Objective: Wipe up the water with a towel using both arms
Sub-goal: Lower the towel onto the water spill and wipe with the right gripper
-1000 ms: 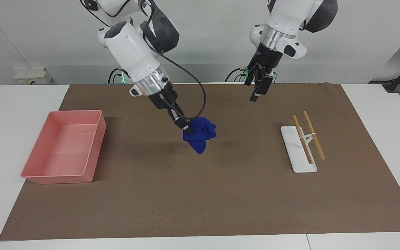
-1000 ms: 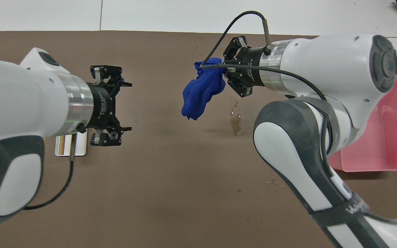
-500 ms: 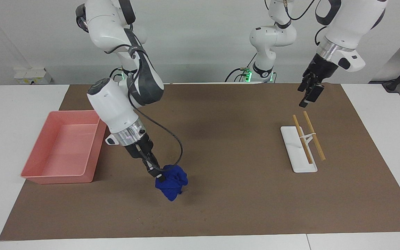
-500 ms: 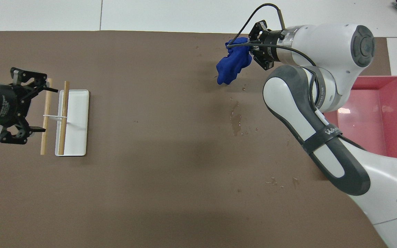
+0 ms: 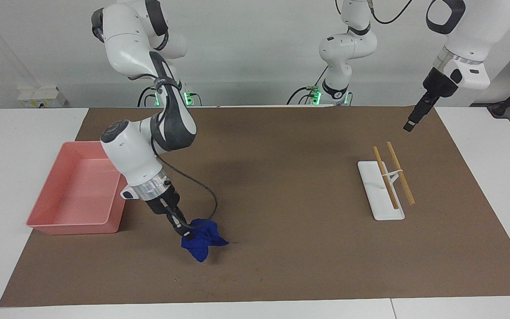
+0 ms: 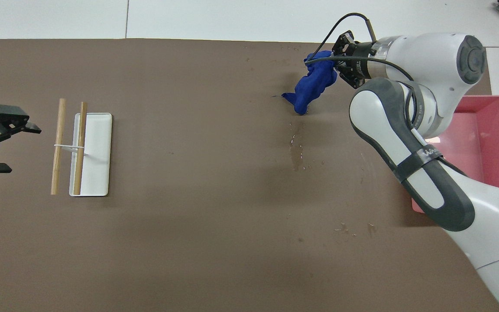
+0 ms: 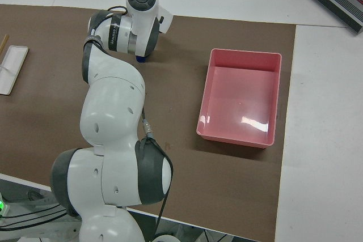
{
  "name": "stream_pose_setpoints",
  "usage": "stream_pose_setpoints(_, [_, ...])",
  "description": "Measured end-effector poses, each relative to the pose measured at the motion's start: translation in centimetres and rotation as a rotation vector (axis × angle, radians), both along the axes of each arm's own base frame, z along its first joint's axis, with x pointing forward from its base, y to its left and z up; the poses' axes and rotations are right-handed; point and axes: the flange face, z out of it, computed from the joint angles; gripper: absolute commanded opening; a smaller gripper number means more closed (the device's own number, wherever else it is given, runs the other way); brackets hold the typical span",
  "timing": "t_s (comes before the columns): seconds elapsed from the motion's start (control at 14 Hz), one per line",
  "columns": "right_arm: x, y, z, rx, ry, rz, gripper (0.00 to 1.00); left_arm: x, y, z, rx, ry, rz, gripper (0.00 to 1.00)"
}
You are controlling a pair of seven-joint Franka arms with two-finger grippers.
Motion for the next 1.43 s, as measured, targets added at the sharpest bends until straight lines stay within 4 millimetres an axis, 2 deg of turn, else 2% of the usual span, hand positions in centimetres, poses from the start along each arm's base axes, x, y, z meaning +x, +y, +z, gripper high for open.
stream_pose_setpoints(0.29, [-1.5,0.2,-3.5,-0.013,0.061,0.007,0.0,2.2,0.1,0.7,0.062,0.02,-0.071,1.0])
stream_pose_setpoints(0.57, [-3.1,1.4,-5.7,-0.018,0.112,0.024,0.0,3.7,-0.3,0.2,0.115,0.036,-0.204,1.0])
stream_pose_setpoints(0.86, [-5.1,2.1,-6.5,-0.01,0.153,0.028,0.0,3.6,-1.7,-1.1,0.128,0.094,-0.263,1.0])
stream_pose_setpoints(1.21, [-8.2,3.2,-7.0,-0.015,0.195,0.044,0.0,2.4,-6.2,-2.0,0.127,0.173,-0.345,1.0])
stream_pose_setpoints(1.43, [-10.1,3.3,-7.1,-0.031,0.215,0.055,0.0,2.2,-6.5,-1.8,0.128,0.172,-0.36,1.0])
